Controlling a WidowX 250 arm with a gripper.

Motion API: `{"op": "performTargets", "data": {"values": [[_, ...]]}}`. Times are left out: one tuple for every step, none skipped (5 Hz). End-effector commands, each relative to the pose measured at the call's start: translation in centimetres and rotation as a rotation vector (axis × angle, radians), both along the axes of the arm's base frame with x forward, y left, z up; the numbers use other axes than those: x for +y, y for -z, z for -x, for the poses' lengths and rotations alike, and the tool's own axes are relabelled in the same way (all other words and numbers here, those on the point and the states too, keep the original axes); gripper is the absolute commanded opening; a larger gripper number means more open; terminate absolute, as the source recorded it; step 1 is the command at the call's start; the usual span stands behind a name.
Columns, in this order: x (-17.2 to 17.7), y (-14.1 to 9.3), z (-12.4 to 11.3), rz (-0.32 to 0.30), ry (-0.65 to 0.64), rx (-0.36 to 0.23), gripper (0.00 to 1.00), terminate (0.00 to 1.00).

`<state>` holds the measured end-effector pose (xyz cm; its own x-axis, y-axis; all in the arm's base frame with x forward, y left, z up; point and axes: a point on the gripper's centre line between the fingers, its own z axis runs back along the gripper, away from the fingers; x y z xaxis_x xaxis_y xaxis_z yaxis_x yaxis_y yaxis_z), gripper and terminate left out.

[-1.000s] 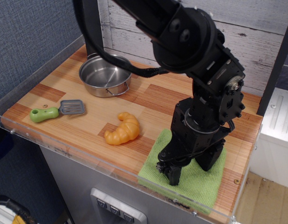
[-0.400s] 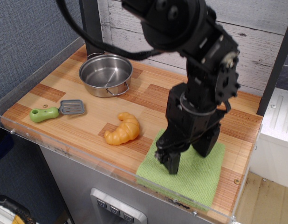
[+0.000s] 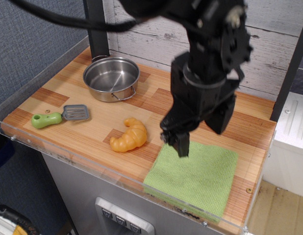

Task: Move green cloth towards the bottom edge of the table.

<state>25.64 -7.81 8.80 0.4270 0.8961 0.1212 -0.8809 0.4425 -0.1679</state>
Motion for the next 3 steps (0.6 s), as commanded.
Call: {"op": "performTargets", "data": {"values": [[-0.14, -3.98, 0.98, 0.053, -0.034, -0.103, 1.00, 0.00], [-0.14, -3.98, 0.98, 0.053, -0.034, -0.103, 1.00, 0.00], [-0.14, -3.98, 0.98, 0.053, -0.034, -0.103, 1.00, 1.00]]}}
